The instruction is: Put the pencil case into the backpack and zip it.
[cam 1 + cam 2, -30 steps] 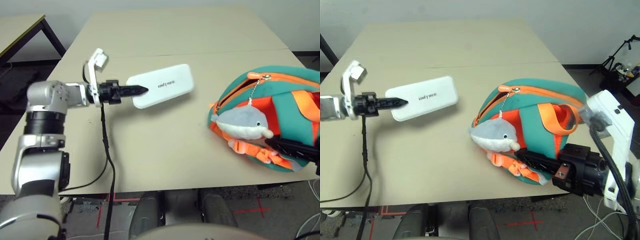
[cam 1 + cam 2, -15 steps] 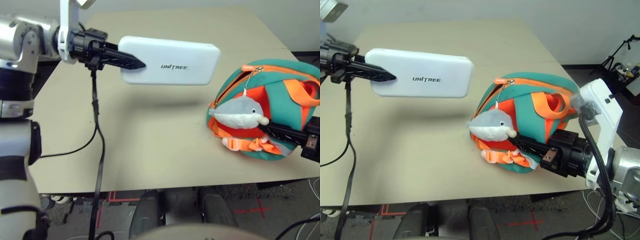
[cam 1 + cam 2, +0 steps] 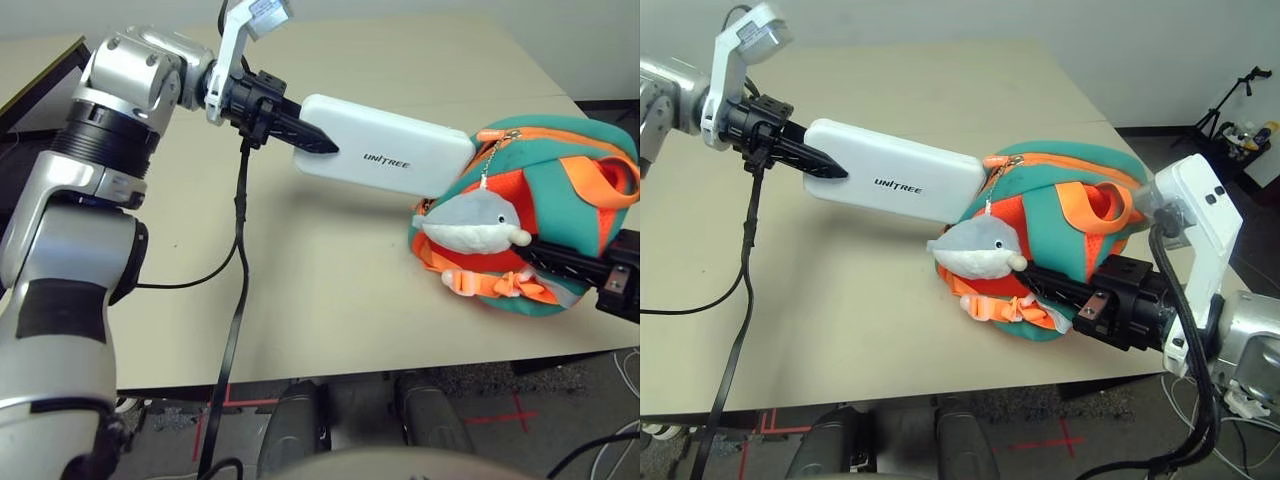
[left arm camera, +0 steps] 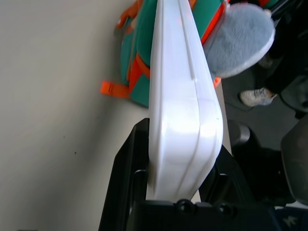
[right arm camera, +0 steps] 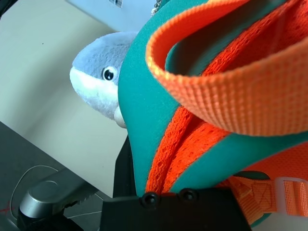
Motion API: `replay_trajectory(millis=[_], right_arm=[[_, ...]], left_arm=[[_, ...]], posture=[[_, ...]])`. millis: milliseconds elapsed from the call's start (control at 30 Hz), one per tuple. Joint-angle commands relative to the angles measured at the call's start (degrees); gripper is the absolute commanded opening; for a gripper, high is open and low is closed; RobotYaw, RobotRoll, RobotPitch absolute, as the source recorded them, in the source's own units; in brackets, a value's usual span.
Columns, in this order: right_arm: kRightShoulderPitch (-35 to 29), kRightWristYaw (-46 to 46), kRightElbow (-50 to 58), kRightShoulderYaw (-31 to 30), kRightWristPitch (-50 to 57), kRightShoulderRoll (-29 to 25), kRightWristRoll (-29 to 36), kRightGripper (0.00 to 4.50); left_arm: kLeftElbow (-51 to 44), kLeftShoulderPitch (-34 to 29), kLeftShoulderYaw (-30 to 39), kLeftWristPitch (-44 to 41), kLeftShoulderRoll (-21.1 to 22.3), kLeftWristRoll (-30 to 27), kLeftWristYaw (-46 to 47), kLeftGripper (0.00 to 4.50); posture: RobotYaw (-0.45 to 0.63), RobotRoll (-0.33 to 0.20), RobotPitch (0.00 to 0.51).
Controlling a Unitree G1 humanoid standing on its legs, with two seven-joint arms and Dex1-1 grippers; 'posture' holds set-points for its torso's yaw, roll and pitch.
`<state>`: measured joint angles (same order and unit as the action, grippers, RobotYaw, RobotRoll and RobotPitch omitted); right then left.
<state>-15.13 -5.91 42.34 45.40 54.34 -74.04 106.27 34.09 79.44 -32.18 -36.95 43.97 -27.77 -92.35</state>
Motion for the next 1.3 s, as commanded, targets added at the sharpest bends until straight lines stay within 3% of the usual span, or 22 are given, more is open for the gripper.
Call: replay_trajectory(millis=[33, 367, 833, 1300], right_arm=[[0.6, 0.5, 1.5, -0.3, -0.9, 0.4, 1.7, 0.14], [3.0, 1.1, 1.0, -2.9, -1.6, 0.0, 0.9, 0.14], [9.7, 1.5, 0.2, -10.6, -3.8, -0.2, -0.5, 0.14], [15.2, 1.8, -0.4, -17.5, -5.3, 0.9, -2.7, 0.14]], left_arm=[[-0.1, 1.4, -1.6, 1.8, -0.5, -1.6, -0.1, 1.38], [-4.7, 3.8, -1.7, -1.0, -1.7, -6.9, -0.1, 1.38], [8.8, 4.3, 2.5, 8.5, -16.2, 9.8, 0.1, 1.38], [6.2, 0.7, 9.2, 3.4, -27.7, 13.0, 5.5, 1.38]], posture=[[-0.26, 0.0, 0.093], [-0.27, 0.0, 0.095], [-0.27, 0.0, 0.096], [-0.26, 0.0, 0.1]])
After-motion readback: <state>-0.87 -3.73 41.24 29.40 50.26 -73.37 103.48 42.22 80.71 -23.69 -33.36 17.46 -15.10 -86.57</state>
